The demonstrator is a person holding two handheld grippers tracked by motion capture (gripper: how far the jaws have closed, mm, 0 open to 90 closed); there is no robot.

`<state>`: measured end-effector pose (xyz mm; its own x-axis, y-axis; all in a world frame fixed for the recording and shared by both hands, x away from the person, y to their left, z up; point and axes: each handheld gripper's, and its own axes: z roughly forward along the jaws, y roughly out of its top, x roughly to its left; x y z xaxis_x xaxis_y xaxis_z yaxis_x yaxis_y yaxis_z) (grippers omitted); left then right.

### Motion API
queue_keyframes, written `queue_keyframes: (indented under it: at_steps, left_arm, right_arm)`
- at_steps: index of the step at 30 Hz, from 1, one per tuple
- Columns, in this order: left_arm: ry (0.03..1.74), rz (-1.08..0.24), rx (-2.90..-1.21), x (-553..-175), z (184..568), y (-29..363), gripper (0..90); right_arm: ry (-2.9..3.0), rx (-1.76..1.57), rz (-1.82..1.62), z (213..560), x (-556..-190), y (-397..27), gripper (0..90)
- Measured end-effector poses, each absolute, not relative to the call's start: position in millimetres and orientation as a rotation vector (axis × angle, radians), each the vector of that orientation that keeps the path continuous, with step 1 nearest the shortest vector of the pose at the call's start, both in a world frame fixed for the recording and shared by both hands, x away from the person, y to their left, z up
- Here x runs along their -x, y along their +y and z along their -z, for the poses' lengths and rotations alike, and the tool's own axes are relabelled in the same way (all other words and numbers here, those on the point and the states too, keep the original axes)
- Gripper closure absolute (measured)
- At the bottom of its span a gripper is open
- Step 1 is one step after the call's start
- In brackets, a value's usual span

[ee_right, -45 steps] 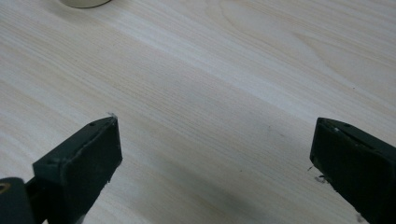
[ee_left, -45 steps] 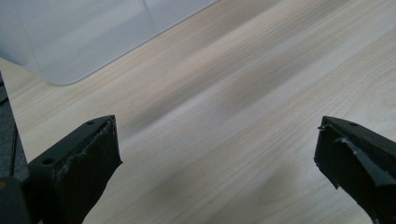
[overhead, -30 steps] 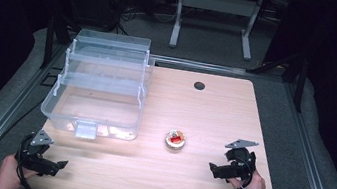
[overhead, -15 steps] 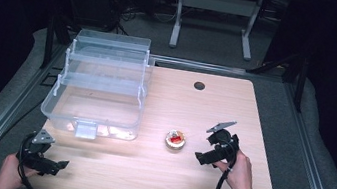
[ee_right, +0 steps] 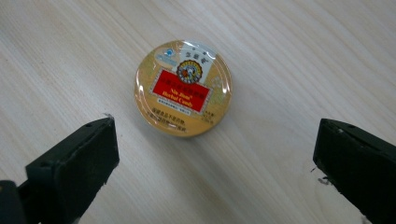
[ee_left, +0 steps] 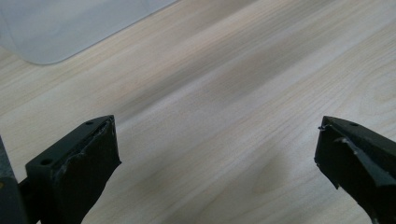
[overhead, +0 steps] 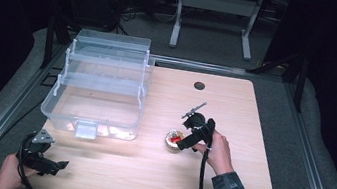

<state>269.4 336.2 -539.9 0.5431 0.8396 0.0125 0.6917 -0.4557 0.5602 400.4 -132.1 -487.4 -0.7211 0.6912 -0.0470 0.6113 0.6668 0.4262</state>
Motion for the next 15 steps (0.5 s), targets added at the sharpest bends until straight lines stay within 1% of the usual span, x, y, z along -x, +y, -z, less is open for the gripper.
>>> queue_keyframes:
  at_steps: [8,15]
  left_arm:
    - [1.226,-0.381,-2.290,-271.4,540.6,332.5,0.0]
    - [1.229,-0.379,-2.290,-270.5,542.2,333.8,0.0]
  right_arm:
    - [2.738,-1.048,-0.485,505.3,-416.1,-103.3,0.0]
    - [2.770,-1.058,-0.458,517.5,-423.5,-91.2,0.0]
